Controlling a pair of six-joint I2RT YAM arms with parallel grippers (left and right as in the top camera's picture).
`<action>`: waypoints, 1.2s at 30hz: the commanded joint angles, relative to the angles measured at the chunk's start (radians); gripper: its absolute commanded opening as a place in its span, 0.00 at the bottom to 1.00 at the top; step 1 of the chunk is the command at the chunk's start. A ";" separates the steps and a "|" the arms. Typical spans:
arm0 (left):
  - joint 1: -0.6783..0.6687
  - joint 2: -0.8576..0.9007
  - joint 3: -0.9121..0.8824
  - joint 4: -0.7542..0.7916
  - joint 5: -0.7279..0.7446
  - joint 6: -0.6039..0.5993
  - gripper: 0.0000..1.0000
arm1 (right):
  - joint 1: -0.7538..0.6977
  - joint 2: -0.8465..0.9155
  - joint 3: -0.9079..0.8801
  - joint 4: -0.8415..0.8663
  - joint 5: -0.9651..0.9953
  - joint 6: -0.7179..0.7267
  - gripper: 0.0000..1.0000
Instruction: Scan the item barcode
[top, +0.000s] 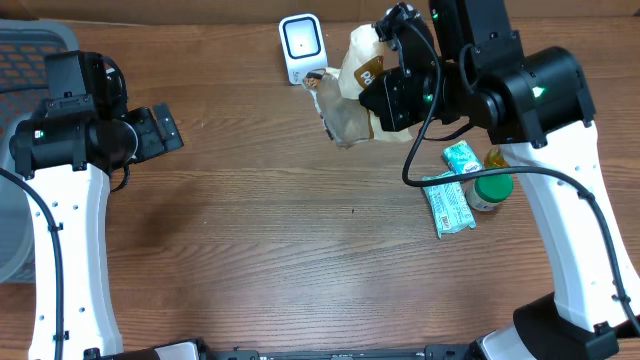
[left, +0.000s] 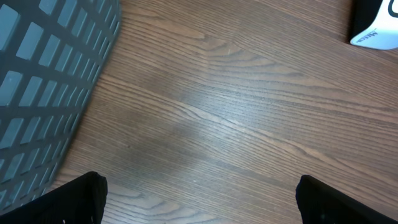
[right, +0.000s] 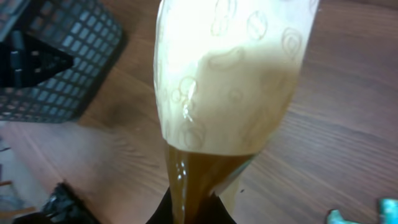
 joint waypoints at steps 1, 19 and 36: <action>0.003 0.002 0.013 0.003 -0.004 0.019 0.99 | 0.006 0.047 0.005 0.032 0.047 -0.070 0.04; 0.003 0.002 0.013 0.003 -0.004 0.019 1.00 | 0.111 0.386 0.005 0.424 0.330 -0.513 0.04; 0.003 0.002 0.013 0.003 -0.004 0.019 1.00 | 0.124 0.549 0.005 0.993 0.537 -0.584 0.04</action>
